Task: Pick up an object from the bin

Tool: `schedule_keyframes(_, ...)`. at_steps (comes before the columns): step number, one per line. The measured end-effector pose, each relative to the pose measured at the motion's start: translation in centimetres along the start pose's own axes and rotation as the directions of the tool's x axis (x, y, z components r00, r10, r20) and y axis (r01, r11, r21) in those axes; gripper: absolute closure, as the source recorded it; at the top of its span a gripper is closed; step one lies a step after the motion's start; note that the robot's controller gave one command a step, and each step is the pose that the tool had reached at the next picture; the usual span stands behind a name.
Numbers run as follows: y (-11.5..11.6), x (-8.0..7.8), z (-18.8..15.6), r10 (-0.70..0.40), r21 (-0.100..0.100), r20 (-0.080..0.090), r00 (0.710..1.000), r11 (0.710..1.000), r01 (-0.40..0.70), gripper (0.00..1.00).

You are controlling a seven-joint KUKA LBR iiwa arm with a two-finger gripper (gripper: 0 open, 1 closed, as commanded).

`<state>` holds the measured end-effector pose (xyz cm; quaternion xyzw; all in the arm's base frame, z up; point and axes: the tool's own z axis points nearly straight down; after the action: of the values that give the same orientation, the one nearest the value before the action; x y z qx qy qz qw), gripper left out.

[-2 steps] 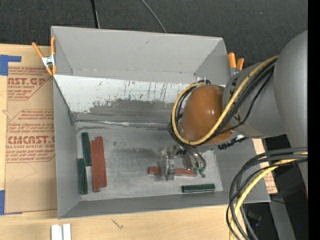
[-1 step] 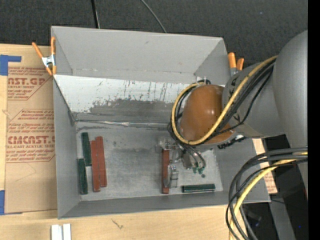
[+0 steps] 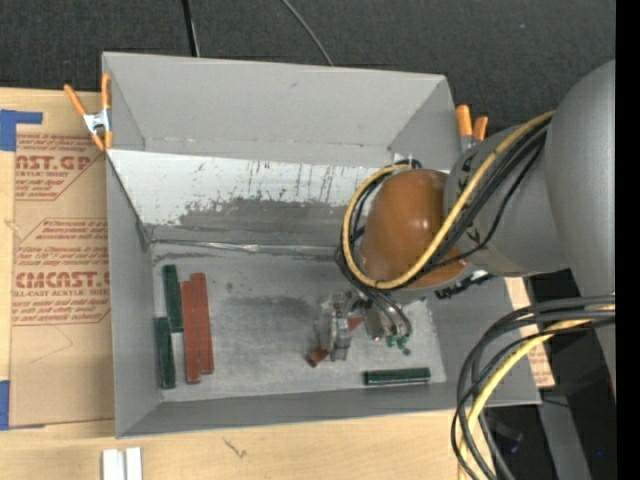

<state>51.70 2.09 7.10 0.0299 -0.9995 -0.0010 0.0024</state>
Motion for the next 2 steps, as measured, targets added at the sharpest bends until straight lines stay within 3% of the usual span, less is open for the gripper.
schedule_keyframes(1, -0.04, -0.12, 0.07, 0.001, 0.0, 0.008, 1.0, 1.0, -0.001, 0.0)
schedule_keyframes(2, -0.04, -0.1, 0.08, 0.001, 0.0, 0.007, 1.0, 1.0, -0.001, 0.0)
